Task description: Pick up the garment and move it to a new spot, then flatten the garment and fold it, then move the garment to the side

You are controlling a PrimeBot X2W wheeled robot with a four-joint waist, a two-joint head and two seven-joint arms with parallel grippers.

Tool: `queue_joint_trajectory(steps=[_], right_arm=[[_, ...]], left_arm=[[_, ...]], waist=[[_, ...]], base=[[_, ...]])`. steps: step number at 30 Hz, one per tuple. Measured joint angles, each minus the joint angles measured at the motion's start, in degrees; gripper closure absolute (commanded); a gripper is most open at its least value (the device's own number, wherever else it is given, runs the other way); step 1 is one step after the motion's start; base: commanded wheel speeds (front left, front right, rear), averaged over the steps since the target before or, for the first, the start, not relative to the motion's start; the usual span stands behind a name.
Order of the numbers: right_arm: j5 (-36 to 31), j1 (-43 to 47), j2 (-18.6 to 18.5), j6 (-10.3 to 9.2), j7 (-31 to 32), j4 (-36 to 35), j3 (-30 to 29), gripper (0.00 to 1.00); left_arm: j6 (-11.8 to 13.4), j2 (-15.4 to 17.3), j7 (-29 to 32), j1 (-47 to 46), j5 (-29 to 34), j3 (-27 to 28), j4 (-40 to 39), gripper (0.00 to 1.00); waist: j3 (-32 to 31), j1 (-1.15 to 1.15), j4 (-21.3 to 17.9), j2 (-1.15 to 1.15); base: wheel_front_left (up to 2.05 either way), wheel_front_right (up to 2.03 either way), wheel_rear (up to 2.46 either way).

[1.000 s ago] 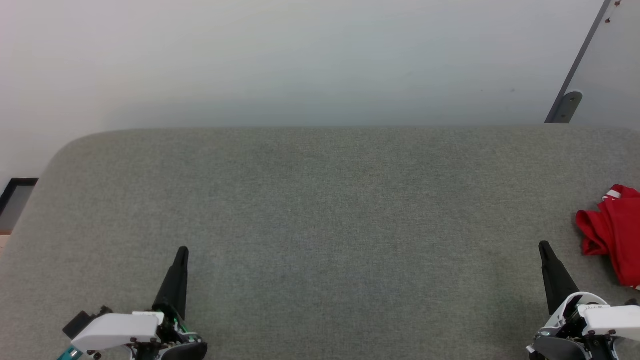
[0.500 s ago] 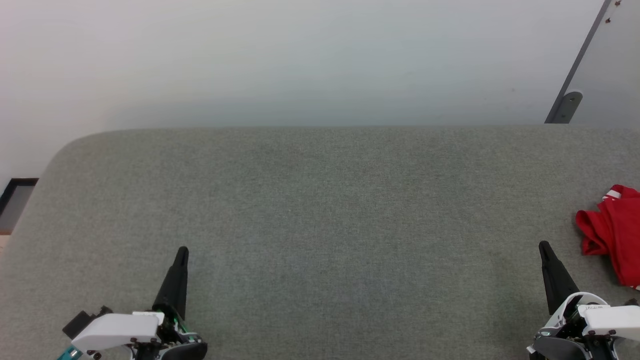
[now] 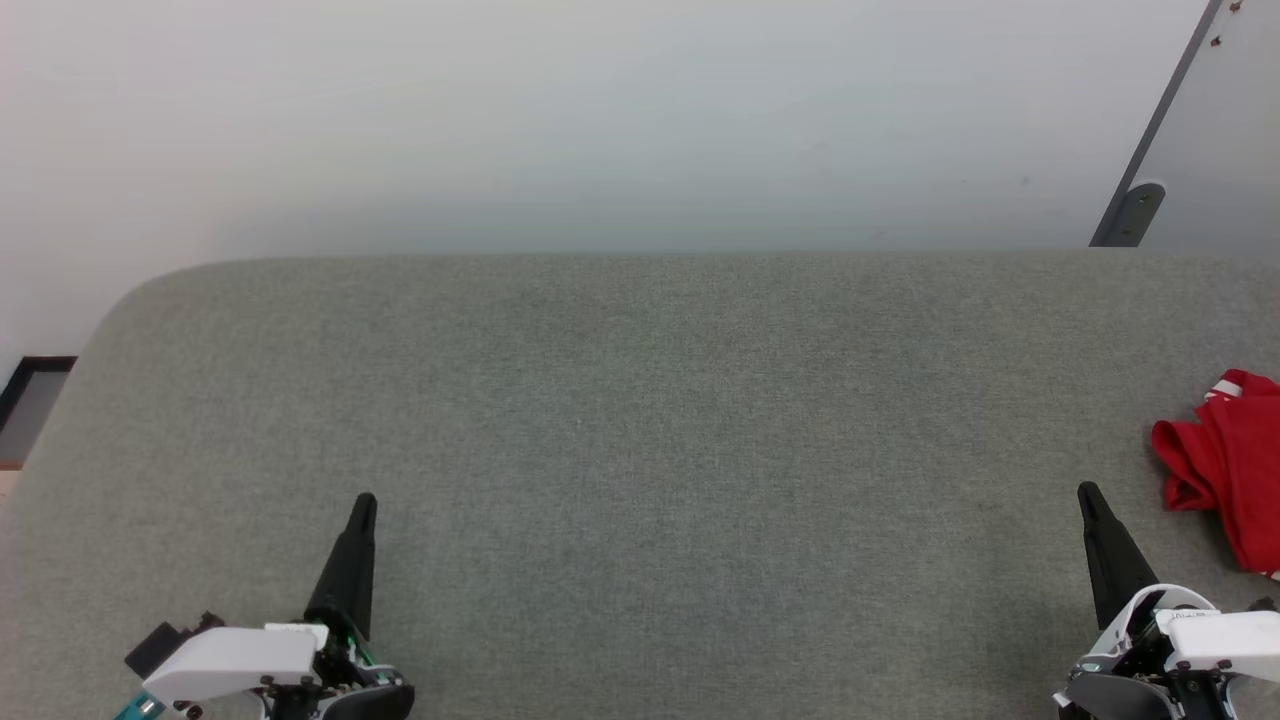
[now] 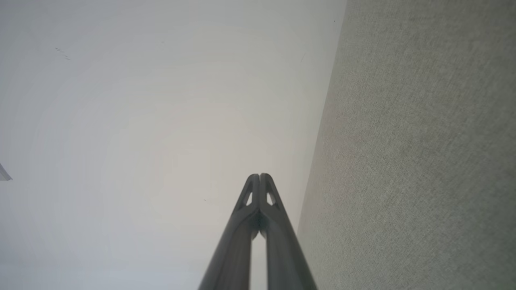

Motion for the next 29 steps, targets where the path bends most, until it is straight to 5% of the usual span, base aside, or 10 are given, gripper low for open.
queue_joint_trajectory(steps=[29], right_arm=[[0.0,0.0,0.0,0.0,0.0,0.0,0.0,1.0]], left_arm=[[0.0,-0.1,0.2,0.0,0.1,0.2,0.0,1.0]], waist=[[0.0,0.0,0.0,0.0]], base=[[0.0,0.0,0.0]])
